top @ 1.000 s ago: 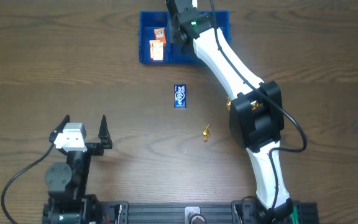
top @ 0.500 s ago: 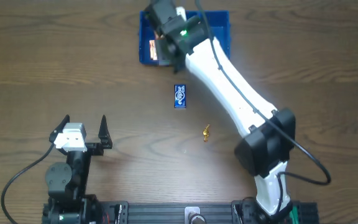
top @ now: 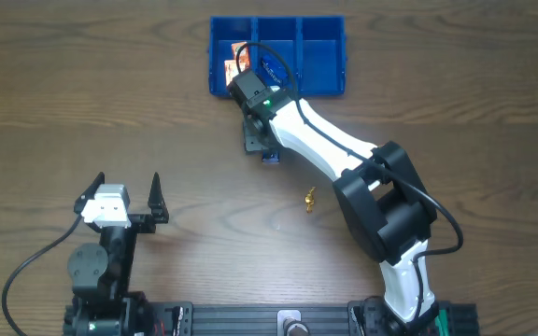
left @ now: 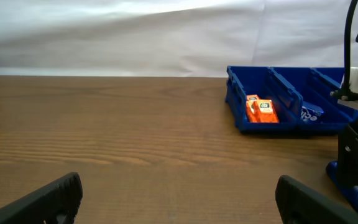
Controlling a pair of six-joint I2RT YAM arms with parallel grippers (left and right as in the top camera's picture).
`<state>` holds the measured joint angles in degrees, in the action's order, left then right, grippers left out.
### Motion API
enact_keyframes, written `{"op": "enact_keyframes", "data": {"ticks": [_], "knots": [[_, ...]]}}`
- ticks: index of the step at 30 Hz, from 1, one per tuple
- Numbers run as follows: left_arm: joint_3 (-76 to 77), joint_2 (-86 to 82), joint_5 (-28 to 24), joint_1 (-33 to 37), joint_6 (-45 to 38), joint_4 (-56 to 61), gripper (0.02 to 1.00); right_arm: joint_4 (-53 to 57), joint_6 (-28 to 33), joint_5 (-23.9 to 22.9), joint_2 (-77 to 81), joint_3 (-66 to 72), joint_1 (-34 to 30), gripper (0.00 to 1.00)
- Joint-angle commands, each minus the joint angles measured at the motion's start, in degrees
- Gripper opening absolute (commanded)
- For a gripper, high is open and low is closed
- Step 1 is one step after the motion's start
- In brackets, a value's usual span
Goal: Sort Candies Into Trays
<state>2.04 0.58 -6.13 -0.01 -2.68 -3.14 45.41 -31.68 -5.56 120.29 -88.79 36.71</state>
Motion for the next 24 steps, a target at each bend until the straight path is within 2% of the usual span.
{"op": "enact_keyframes", "data": {"ticks": [1,6,8,13,18,24], "knots": [[-1.7,-0.4,-1.2,0.2,-0.3,-0.9,0.998,-0.1,-1.4,0.3,2.5,0.3,-0.5,0.643],[-1.7,-0.4,-1.2,0.2,-0.3,-0.9,0.998,-0.2,-1.4,0.3,4.3,0.3,-0.5,0.627],[-1.7,-0.4,-1.2,0.2,-0.3,-0.9,0.998,-0.4,-1.4,0.3,4.3,0.3,-0.5,0.557],[-1.7,-0.4,-1.2,0.2,-0.3,-0.9,0.998,-0.4,-1.6,0.3,4.3,0.3,-0.5,0.185],[-1.7,-0.4,-1.2,0.2,-0.3,-0.9,0.998,0.8,-1.6,-1.7,-1.4,0.3,1.8,0.165],[-1.7,-0.4,-1.2,0.2,-0.3,-0.9,0.998,2.0,-0.7,-11.3,-17.4,-3.6,2.4,0.141]]}}
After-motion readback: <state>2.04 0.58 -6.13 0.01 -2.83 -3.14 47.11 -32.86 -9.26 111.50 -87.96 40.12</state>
